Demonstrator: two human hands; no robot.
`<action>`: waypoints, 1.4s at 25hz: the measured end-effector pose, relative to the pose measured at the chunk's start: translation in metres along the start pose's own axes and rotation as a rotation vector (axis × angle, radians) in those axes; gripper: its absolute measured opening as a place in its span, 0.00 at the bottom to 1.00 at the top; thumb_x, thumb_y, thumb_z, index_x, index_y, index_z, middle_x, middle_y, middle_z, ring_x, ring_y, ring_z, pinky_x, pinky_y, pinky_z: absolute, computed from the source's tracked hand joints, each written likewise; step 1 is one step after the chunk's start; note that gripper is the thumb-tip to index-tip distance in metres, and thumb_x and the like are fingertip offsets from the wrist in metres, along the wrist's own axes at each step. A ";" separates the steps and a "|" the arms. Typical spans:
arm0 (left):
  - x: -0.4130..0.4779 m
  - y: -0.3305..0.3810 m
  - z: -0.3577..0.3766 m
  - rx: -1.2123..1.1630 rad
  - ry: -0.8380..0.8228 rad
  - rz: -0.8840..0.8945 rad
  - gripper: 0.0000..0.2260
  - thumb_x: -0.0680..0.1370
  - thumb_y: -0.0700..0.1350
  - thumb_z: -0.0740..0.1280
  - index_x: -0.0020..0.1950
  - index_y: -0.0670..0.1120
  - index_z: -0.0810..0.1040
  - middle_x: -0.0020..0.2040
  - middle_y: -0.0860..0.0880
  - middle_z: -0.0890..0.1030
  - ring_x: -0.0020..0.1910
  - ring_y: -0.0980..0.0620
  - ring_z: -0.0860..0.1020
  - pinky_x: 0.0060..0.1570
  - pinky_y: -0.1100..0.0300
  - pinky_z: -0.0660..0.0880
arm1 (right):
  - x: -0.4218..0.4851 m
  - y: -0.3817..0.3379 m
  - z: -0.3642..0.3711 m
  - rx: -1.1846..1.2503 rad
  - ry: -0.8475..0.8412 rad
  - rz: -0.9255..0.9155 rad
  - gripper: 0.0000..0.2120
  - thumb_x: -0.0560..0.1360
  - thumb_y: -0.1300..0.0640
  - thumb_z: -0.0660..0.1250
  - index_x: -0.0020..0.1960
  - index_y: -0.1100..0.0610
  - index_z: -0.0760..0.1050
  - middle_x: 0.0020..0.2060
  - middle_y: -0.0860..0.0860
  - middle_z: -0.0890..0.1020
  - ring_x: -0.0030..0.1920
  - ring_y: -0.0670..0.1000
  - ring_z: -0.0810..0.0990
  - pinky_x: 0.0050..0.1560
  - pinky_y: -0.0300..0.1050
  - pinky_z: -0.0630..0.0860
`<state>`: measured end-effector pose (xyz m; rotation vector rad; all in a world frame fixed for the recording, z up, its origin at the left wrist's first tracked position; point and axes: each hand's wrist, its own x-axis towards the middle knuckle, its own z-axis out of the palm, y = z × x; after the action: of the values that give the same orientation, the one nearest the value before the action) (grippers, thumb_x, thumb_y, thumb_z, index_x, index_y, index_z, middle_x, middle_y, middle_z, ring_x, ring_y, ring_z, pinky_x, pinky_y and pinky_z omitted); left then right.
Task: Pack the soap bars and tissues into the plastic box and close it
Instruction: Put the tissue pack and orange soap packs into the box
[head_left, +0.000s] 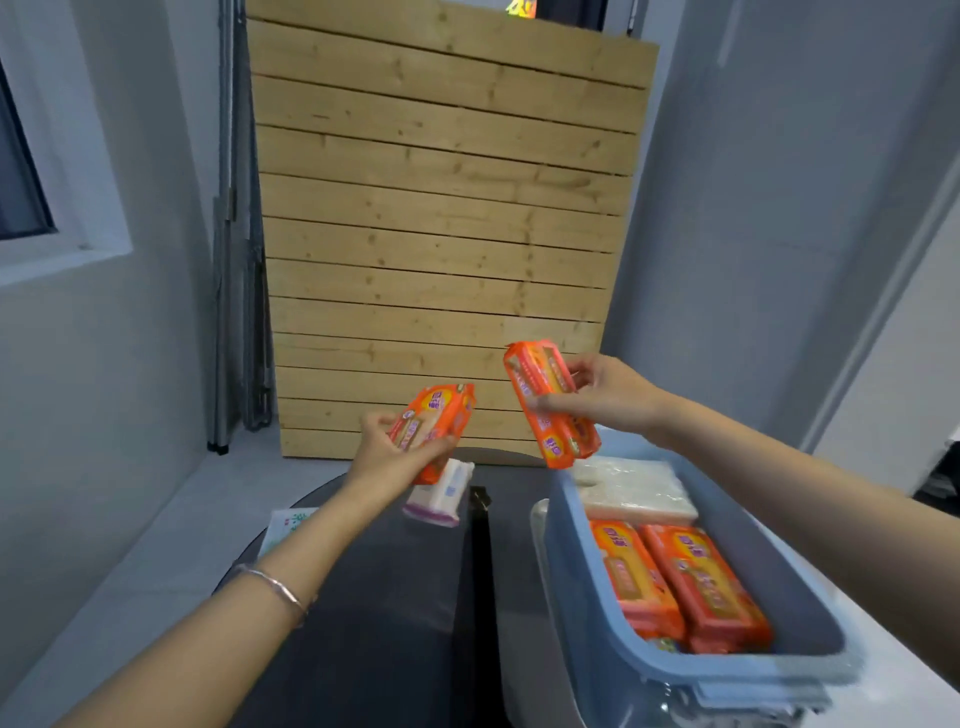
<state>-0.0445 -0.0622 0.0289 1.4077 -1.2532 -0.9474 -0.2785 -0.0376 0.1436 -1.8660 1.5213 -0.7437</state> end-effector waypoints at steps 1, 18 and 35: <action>-0.011 0.018 0.010 -0.065 -0.080 -0.007 0.33 0.62 0.55 0.78 0.59 0.52 0.63 0.49 0.55 0.75 0.44 0.59 0.77 0.36 0.64 0.74 | -0.012 0.006 -0.012 -0.004 0.024 0.001 0.11 0.69 0.49 0.74 0.48 0.50 0.76 0.40 0.47 0.82 0.34 0.40 0.83 0.31 0.30 0.75; -0.114 0.105 0.136 0.990 -0.613 0.262 0.21 0.81 0.50 0.52 0.74 0.47 0.61 0.67 0.41 0.74 0.59 0.42 0.75 0.57 0.57 0.70 | -0.085 0.102 -0.036 -0.668 -0.075 0.246 0.25 0.75 0.41 0.59 0.66 0.55 0.72 0.60 0.53 0.80 0.59 0.55 0.77 0.54 0.45 0.73; -0.110 0.077 0.137 1.267 -0.703 0.420 0.36 0.68 0.70 0.62 0.73 0.59 0.61 0.73 0.48 0.67 0.74 0.46 0.59 0.72 0.47 0.48 | -0.105 0.139 -0.056 -0.539 -0.353 0.020 0.46 0.64 0.35 0.72 0.75 0.44 0.56 0.73 0.45 0.65 0.72 0.51 0.63 0.74 0.53 0.60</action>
<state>-0.2105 0.0252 0.0698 1.5849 -2.8502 -0.2576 -0.4285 0.0387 0.0709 -2.2094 1.5984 0.0304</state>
